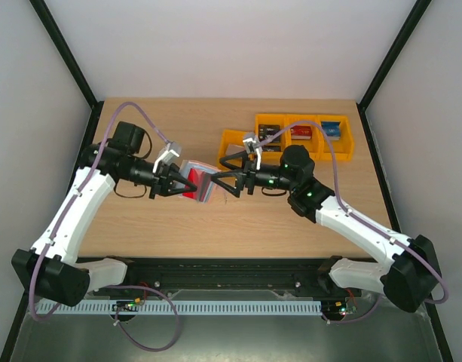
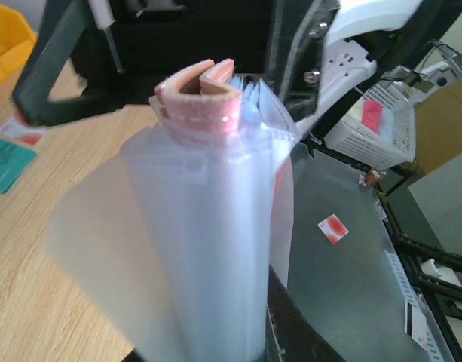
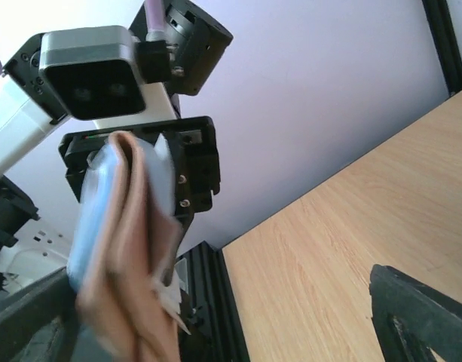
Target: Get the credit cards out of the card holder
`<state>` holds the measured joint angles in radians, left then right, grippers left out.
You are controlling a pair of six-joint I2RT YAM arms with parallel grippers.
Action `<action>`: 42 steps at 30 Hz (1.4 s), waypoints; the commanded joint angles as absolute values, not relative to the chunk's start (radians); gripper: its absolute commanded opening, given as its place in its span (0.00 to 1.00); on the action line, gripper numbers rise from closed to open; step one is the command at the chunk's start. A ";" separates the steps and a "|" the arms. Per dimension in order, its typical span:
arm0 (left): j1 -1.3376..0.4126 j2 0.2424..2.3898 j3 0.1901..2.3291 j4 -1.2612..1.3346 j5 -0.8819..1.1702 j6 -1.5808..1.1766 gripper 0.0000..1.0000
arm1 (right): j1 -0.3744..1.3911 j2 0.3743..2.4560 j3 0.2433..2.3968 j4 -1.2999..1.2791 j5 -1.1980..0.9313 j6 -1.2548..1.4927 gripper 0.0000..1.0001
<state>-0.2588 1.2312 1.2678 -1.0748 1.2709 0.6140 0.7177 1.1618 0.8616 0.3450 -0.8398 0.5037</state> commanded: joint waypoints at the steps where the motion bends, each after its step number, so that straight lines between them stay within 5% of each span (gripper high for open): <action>1: -0.259 1.229 1.322 -1.246 1.376 0.860 0.02 | 0.711 1.200 0.833 0.561 -0.939 0.579 0.99; 8: -0.264 1.235 1.328 -1.179 1.375 0.779 0.02 | 0.744 1.210 0.772 0.839 -1.025 0.630 0.99; 15: -0.278 1.249 1.336 -1.094 1.332 0.657 0.02 | 0.795 1.249 0.822 0.753 -1.005 0.576 0.93; 17: -0.281 1.247 1.335 -1.100 1.323 0.661 0.02 | 0.796 1.255 0.832 0.750 -0.991 0.579 0.78; 21: -0.280 1.235 1.314 -1.099 1.315 0.660 0.02 | 0.795 1.248 0.836 0.745 -0.965 0.590 0.26; 22: -0.281 1.234 1.315 -1.100 1.315 0.660 0.02 | 0.796 1.245 0.835 0.740 -0.958 0.590 0.06; 25: -0.280 1.234 1.313 -1.076 1.300 0.625 0.02 | 0.795 1.224 0.831 0.697 -0.927 0.563 0.02; 26: -0.281 1.232 1.313 -1.063 1.289 0.602 0.06 | 0.794 1.215 0.830 0.674 -0.913 0.546 0.02; 29: -0.271 1.227 1.325 -1.061 1.244 0.578 0.54 | 0.784 1.184 0.826 0.600 -0.868 0.510 0.02; 33: -0.239 1.231 1.404 -1.049 1.073 0.485 0.84 | 0.745 1.134 0.811 0.517 -0.808 0.488 0.02; 39: -0.173 1.238 1.545 -1.080 0.996 0.466 0.94 | 0.714 1.106 0.818 0.436 -0.723 0.482 0.02; 42: -0.176 1.240 1.576 -1.090 1.045 0.442 0.82 | 0.714 1.110 0.824 0.436 -0.699 0.490 0.02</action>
<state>-0.1734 1.2415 1.5330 -1.0630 1.0321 0.4797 0.7143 1.1271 0.7998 0.4492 -0.7551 0.5003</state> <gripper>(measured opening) 0.893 0.081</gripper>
